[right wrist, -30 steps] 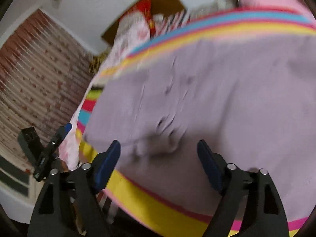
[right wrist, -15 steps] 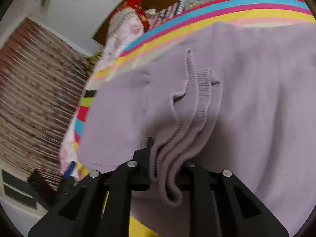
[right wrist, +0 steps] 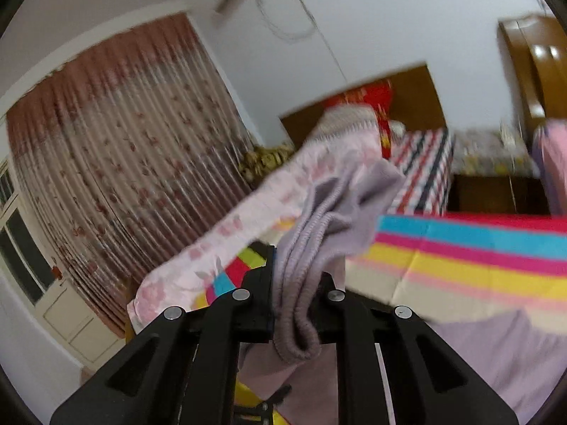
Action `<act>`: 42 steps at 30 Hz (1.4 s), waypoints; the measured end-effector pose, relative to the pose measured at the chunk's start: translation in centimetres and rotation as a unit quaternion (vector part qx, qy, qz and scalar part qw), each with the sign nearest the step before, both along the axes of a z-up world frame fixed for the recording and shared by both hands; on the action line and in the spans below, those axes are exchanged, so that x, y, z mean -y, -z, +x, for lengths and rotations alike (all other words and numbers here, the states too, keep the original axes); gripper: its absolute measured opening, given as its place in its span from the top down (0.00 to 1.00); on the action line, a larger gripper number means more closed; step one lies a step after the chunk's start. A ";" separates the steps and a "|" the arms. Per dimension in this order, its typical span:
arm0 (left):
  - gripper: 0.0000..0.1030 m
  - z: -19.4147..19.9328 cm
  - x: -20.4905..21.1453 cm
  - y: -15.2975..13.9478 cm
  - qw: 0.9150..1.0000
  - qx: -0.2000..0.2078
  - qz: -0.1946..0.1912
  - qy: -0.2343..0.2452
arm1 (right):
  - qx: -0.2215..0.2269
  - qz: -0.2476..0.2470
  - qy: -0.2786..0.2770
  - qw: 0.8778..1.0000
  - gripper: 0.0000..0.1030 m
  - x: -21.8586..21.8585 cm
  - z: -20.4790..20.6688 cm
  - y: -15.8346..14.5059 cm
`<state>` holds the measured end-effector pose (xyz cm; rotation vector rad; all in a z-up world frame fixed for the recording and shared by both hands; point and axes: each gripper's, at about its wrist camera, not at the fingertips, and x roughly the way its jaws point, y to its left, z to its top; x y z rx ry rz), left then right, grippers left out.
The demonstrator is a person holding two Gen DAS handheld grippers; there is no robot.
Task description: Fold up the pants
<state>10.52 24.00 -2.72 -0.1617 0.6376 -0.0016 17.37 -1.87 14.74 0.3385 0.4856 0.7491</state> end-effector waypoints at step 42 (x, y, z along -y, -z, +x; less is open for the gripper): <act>0.01 0.0 -0.6 2.9 0.997 -0.062 0.032 0.011 | -0.241 -0.013 0.087 0.966 0.83 9.9 -3.7 23.8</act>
